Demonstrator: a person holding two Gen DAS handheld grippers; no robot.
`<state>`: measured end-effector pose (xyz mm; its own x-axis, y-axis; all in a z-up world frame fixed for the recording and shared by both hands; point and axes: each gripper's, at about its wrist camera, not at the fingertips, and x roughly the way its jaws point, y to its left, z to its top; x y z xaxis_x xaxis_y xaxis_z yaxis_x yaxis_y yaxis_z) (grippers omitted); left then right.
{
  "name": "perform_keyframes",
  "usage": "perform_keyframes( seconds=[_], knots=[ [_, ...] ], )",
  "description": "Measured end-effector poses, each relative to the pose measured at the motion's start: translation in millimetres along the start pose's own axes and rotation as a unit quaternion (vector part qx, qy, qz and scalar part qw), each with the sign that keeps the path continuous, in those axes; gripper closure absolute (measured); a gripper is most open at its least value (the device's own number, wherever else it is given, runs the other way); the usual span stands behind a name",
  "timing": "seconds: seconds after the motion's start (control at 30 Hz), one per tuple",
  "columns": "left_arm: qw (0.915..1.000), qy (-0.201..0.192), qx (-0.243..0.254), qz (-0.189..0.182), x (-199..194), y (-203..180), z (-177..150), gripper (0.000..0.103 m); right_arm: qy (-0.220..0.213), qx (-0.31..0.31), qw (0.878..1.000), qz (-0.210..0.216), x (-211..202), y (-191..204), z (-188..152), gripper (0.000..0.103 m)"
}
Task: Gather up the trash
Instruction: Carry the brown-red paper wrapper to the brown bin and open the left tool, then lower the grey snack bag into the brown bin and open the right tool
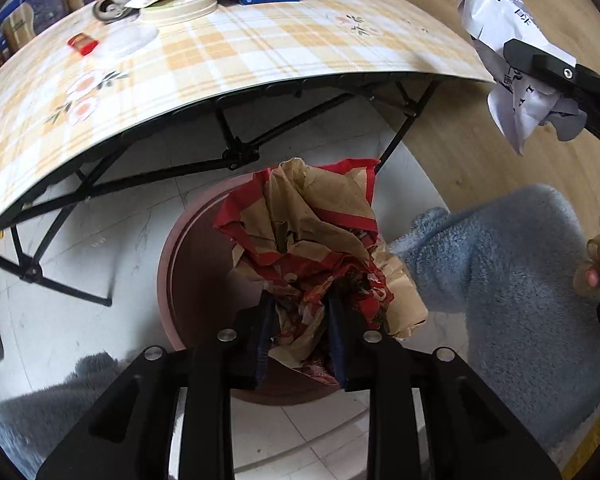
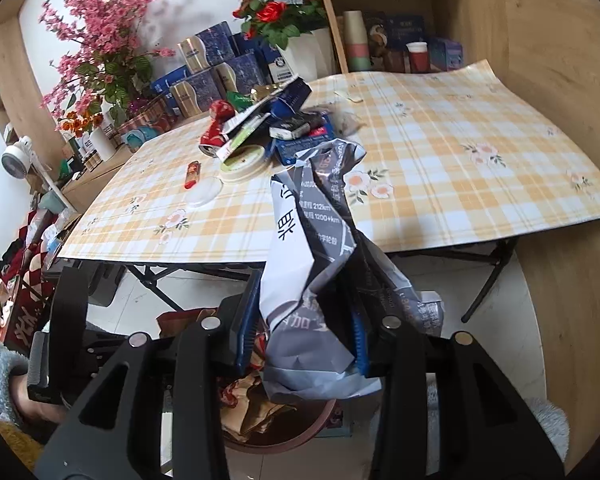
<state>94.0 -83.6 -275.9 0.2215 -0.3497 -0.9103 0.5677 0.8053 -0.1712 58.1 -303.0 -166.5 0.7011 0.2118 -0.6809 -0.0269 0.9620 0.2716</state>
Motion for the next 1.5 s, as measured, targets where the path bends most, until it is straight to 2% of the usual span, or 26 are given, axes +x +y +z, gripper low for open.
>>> perform_keyframes(
  seconds=[0.03, 0.07, 0.1, 0.2, 0.33, 0.4, 0.53, 0.63, 0.77, 0.87, 1.0, 1.13, 1.23, 1.5],
  knots=[
    [0.9999, -0.003, 0.009, 0.003, 2, -2, 1, 0.073, 0.001, 0.003, 1.0, -0.001, 2, -2, -1, 0.063],
    [0.9999, -0.006, 0.014, 0.006, 3, -3, 2, 0.066, 0.001, 0.005, 1.0, 0.0, 2, -3, -1, 0.063],
    [0.9998, -0.01, 0.018, 0.006, 3, -4, 2, 0.052, 0.0, 0.006, 1.0, -0.001, 4, -5, -2, 0.063],
    [0.9988, -0.043, 0.024, 0.009, -8, -7, 5, 0.028, 0.002, 0.014, 1.0, -0.009, 11, -11, -9, 0.063],
    [0.9946, -0.095, 0.022, 0.037, -36, 1, 11, 0.017, 0.008, 0.019, 1.0, -0.006, 24, -11, -24, 0.063],
    [0.9894, -0.132, 0.009, 0.06, -56, 11, 12, 0.012, 0.013, 0.005, 1.0, -0.002, 31, -4, -31, 0.063],
    [0.9789, -0.176, -0.031, 0.1, -88, 32, 10, 0.009, 0.021, -0.036, 0.999, 0.011, 37, 15, -35, 0.063],
    [0.9679, -0.203, -0.025, 0.146, -116, 41, 3, 0.008, 0.023, -0.055, 0.998, 0.032, 38, 29, -38, 0.062],
    [0.9566, -0.234, -0.03, 0.171, -148, 55, -11, 0.006, 0.033, -0.102, 0.993, 0.05, 41, 53, -41, 0.061],
    [0.9496, -0.247, -0.052, 0.185, -154, 68, -26, 0.006, 0.044, -0.127, 0.989, 0.067, 46, 69, -43, 0.06],
    [0.95, -0.241, -0.086, 0.178, -146, 80, -52, 0.006, 0.075, -0.164, 0.981, 0.069, 60, 89, -57, 0.06],
    [0.9448, -0.258, -0.094, 0.178, -152, 85, -55, 0.006, 0.087, -0.192, 0.975, 0.063, 63, 101, -66, 0.059],
    [0.9475, -0.249, -0.104, 0.172, -149, 90, -55, 0.006, 0.087, -0.207, 0.973, 0.06, 61, 106, -70, 0.057],
    [0.9483, -0.243, -0.121, 0.165, -146, 96, -54, 0.006, 0.096, -0.211, 0.971, 0.059, 64, 105, -74, 0.056]
  ],
)
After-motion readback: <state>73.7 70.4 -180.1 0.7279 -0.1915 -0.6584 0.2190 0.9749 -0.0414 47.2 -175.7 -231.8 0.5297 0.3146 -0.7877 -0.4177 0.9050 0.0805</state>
